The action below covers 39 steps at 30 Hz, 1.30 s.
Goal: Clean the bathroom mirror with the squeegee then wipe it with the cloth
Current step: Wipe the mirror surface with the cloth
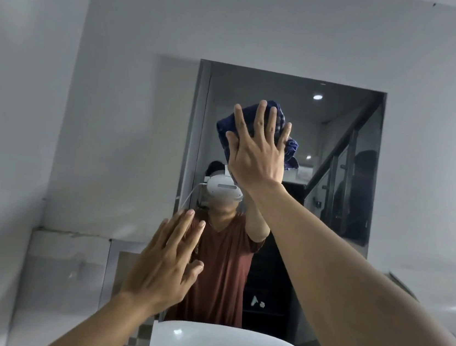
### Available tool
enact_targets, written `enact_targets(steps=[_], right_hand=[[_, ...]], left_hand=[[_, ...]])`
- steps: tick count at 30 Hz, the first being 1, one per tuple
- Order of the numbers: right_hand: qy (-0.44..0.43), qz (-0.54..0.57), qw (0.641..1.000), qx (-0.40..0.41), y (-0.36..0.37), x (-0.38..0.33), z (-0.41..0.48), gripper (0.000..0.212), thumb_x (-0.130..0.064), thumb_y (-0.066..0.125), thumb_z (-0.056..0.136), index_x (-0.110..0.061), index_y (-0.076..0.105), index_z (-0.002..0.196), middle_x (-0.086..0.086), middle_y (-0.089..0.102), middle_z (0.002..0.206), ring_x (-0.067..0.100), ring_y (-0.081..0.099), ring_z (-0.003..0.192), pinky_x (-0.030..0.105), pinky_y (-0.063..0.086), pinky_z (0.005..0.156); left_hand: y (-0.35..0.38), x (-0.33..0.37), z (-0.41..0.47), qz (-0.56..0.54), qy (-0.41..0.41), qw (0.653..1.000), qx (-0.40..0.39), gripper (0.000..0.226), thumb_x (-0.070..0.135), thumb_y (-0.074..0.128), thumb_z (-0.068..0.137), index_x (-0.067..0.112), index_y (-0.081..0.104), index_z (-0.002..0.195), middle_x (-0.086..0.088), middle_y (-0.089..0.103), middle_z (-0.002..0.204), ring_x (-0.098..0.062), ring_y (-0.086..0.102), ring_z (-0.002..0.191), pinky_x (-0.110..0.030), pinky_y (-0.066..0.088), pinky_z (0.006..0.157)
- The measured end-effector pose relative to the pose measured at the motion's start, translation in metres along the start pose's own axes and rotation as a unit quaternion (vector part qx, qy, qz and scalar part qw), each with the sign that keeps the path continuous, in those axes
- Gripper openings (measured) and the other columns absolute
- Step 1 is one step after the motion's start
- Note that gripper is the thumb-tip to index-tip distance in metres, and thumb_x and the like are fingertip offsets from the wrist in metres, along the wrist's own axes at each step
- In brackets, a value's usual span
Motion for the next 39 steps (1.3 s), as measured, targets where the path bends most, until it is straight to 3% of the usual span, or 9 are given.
enact_targets(steps=[8, 19, 24, 30, 34, 39], right_hand=[[-0.138, -0.015, 0.99, -0.025, 0.013, -0.057, -0.007, 0.053, -0.048, 0.025, 0.107, -0.039, 0.018, 0.159, 0.017, 0.008, 0.168, 0.039, 0.001, 0.155, 0.064, 0.001, 0.122], [-0.26, -0.049, 0.96, -0.086, 0.028, -0.073, -0.066, 0.055, -0.044, 0.026, 0.105, -0.037, 0.02, 0.159, 0.014, 0.007, 0.169, 0.036, 0.001, 0.156, 0.064, 0.003, 0.122], [-0.248, -0.048, 0.962, -0.099, 0.03, -0.055, -0.087, 0.056, -0.045, 0.028, 0.106, -0.036, 0.017, 0.16, 0.012, 0.006, 0.17, 0.034, 0.0, 0.156, 0.062, 0.002, 0.123], [-0.197, -0.054, 0.976, -0.071, 0.025, -0.023, -0.102, 0.06, -0.046, 0.03, 0.107, -0.028, 0.013, 0.161, 0.012, 0.009, 0.169, 0.032, 0.003, 0.156, 0.06, 0.006, 0.124], [-0.147, -0.055, 0.986, -0.06, 0.024, 0.006, -0.103, 0.063, -0.048, 0.034, 0.106, -0.018, 0.018, 0.16, 0.014, 0.012, 0.168, 0.031, 0.007, 0.156, 0.06, 0.012, 0.123], [-0.116, -0.059, 0.99, -0.054, 0.017, 0.04, -0.103, 0.06, -0.047, 0.032, 0.106, -0.02, 0.023, 0.158, 0.016, 0.014, 0.168, 0.034, 0.008, 0.156, 0.06, 0.009, 0.123]], left_hand=[[0.004, 0.005, -0.005, -0.004, 0.003, 1.0, -0.018, 0.075, 0.045, 0.047, 0.099, 0.009, 0.02, 0.158, -0.018, 0.013, 0.166, -0.033, 0.012, 0.154, -0.051, 0.031, 0.12], [0.016, 0.011, -0.018, 0.002, -0.001, 0.999, -0.045, 0.077, 0.047, 0.047, 0.098, 0.007, 0.021, 0.158, -0.016, 0.009, 0.167, -0.032, 0.012, 0.154, -0.046, 0.034, 0.118], [0.018, 0.01, -0.019, -0.027, 0.0, 0.999, -0.047, 0.083, 0.047, 0.047, 0.098, 0.011, 0.006, 0.16, -0.013, 0.0, 0.169, -0.029, 0.005, 0.156, -0.044, 0.031, 0.12], [0.014, 0.011, -0.019, -0.019, 0.012, 0.999, -0.049, 0.083, 0.048, 0.046, 0.097, 0.008, 0.007, 0.16, -0.017, 0.008, 0.167, -0.031, 0.01, 0.155, -0.046, 0.032, 0.12], [0.012, 0.011, -0.018, -0.029, -0.002, 0.998, -0.057, 0.08, 0.046, 0.048, 0.097, 0.009, 0.014, 0.16, -0.016, 0.016, 0.166, -0.031, 0.014, 0.154, -0.045, 0.037, 0.117], [0.006, 0.012, -0.015, -0.002, -0.001, 0.998, -0.057, 0.076, 0.044, 0.054, 0.094, 0.006, 0.03, 0.155, -0.017, 0.025, 0.163, -0.032, 0.019, 0.153, -0.046, 0.037, 0.117]])
Point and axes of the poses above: each hand's wrist, its own z-axis towards the middle knuckle, its own y-axis out of the palm, x = y × z, the point moved 10 cm from there along z, towards the middle knuckle
